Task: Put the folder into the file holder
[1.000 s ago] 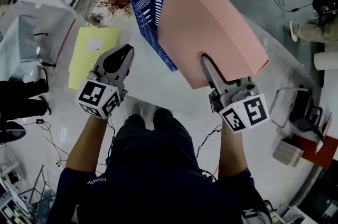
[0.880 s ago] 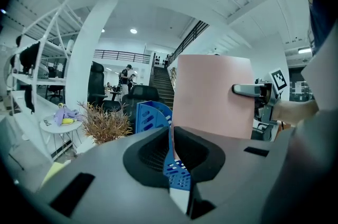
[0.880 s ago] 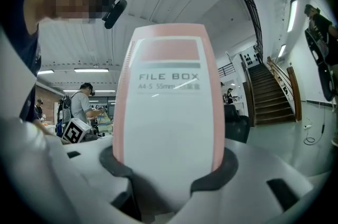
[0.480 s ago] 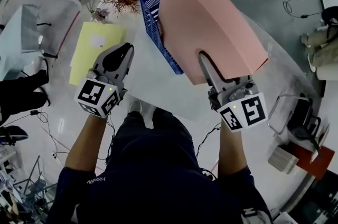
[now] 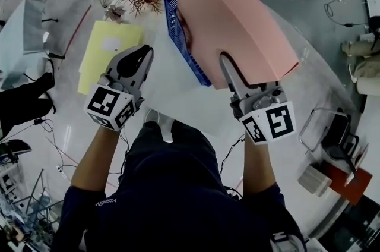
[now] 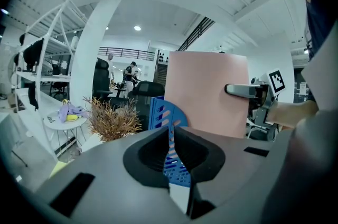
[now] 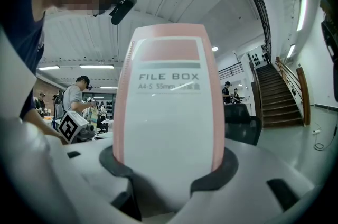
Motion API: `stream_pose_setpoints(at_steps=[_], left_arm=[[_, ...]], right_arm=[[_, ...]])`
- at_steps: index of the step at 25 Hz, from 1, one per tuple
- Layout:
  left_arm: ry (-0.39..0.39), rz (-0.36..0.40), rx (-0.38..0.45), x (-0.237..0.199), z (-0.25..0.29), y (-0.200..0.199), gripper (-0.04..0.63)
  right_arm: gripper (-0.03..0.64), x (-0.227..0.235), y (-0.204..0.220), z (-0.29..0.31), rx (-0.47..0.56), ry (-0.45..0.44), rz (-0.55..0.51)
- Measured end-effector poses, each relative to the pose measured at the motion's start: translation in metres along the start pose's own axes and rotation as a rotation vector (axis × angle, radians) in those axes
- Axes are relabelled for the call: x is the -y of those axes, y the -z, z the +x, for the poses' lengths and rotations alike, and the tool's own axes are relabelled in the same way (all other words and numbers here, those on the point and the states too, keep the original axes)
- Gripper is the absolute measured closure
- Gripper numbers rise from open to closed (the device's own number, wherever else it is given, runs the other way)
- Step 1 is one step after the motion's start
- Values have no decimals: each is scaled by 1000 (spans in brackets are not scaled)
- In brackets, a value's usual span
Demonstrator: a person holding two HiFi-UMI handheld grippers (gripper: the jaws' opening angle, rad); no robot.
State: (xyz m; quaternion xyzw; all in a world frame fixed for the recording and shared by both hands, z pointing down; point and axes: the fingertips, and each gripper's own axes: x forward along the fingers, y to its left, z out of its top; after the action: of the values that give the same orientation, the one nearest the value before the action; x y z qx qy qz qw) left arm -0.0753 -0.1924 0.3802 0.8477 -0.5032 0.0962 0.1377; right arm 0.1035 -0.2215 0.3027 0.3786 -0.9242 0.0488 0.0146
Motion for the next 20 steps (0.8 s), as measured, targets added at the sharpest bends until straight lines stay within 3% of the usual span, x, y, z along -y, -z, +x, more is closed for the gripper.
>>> stream_pose_setpoints(at_steps=[20], left_arm=[[36, -9, -60, -5, 0, 22, 540]], right_arm=[[341, -1, 16, 20, 33, 24, -2]])
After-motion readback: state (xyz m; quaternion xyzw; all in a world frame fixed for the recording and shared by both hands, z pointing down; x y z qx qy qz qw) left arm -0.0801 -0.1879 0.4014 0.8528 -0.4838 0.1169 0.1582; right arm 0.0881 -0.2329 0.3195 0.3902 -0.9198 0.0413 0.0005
